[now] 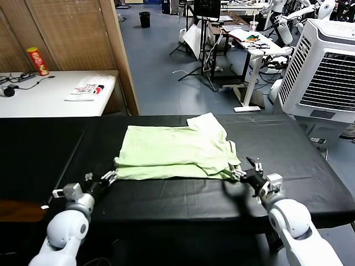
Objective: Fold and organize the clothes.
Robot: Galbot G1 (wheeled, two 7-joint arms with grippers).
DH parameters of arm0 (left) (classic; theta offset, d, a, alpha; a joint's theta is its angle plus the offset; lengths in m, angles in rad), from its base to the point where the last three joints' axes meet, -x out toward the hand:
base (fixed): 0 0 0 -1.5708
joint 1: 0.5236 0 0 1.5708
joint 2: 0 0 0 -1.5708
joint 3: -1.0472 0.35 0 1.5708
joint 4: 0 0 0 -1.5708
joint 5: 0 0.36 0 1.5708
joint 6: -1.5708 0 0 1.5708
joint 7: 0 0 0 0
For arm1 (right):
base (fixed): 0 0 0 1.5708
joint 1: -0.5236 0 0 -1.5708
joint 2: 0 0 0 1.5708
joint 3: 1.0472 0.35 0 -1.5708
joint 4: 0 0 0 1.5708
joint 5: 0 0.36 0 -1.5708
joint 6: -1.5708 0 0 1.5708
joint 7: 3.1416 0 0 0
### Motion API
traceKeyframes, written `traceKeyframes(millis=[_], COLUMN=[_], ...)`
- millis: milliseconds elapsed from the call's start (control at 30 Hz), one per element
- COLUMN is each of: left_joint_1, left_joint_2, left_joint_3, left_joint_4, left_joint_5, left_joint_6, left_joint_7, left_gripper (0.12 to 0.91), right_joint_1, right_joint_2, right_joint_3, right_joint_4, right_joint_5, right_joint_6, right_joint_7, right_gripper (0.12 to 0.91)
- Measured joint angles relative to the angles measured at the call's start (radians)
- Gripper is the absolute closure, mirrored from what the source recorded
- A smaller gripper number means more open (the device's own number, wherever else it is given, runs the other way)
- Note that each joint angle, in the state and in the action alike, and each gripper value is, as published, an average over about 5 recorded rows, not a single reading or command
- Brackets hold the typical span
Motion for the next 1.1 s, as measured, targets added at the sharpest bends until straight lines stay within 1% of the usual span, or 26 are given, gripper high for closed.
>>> traceKeyframes(millis=[100, 200, 300, 367, 433, 467, 533, 633, 733, 800, 833, 900, 1100], left_joint_1=[0.012, 0.015, 0.014, 0.011, 0.008, 0.007, 0.007, 0.009, 0.016, 0.024, 0.029, 0.041, 0.096], left_joint_2=[-0.003, -0.006, -0.007, -0.007, -0.008, -0.008, -0.009, -0.009, -0.007, -0.002, 0.001, 0.011, 0.041], left_joint_3=[0.0, 0.001, 0.004, 0.006, 0.007, 0.007, 0.007, 0.008, 0.008, 0.008, 0.008, 0.007, -0.007], left_joint_4=[-0.004, -0.001, 0.007, 0.014, 0.022, 0.025, 0.03, 0.029, 0.018, 0.007, 0.001, -0.014, -0.073], left_joint_5=[-0.007, -0.01, -0.013, -0.015, -0.017, -0.019, -0.022, -0.025, -0.023, -0.012, -0.003, 0.021, 0.087], left_joint_6=[0.002, 0.004, 0.005, 0.007, 0.009, 0.01, 0.012, 0.014, 0.018, 0.021, 0.023, 0.026, 0.042], left_joint_7=[0.001, 0.005, 0.016, 0.022, 0.025, 0.026, 0.029, 0.032, 0.027, 0.02, 0.016, 0.012, 0.005], left_gripper=[0.232, 0.232, 0.234, 0.244, 0.291, 0.329, 0.432, 0.6, 0.768, 0.857, 0.883, 0.905, 0.905], right_joint_1=[-0.006, -0.005, -0.005, -0.005, -0.005, -0.006, -0.007, -0.014, -0.026, -0.035, -0.042, -0.058, -0.124], right_joint_2=[0.005, 0.01, 0.014, 0.016, 0.017, 0.016, 0.013, 0.003, -0.011, -0.022, -0.028, -0.041, -0.068], right_joint_3=[0.0, -0.001, -0.003, -0.004, -0.004, -0.004, -0.002, 0.002, 0.009, 0.016, 0.02, 0.028, 0.055], right_joint_4=[-0.002, -0.013, -0.027, -0.031, -0.03, -0.028, -0.021, -0.008, 0.01, 0.024, 0.031, 0.048, 0.094], right_joint_5=[-0.006, -0.011, -0.015, -0.017, -0.019, -0.019, -0.02, -0.02, -0.018, -0.015, -0.014, -0.012, -0.012], right_joint_6=[0.0, 0.0, 0.001, 0.001, 0.002, 0.002, -0.001, -0.013, -0.031, -0.04, -0.044, -0.048, -0.056], right_joint_7=[0.0, 0.0, -0.001, -0.002, -0.002, -0.002, -0.001, 0.003, 0.009, 0.011, 0.011, 0.009, 0.008], right_gripper=[0.321, 0.389, 0.492, 0.585, 0.688, 0.733, 0.815, 0.883, 0.9, 0.902, 0.902, 0.902, 0.902])
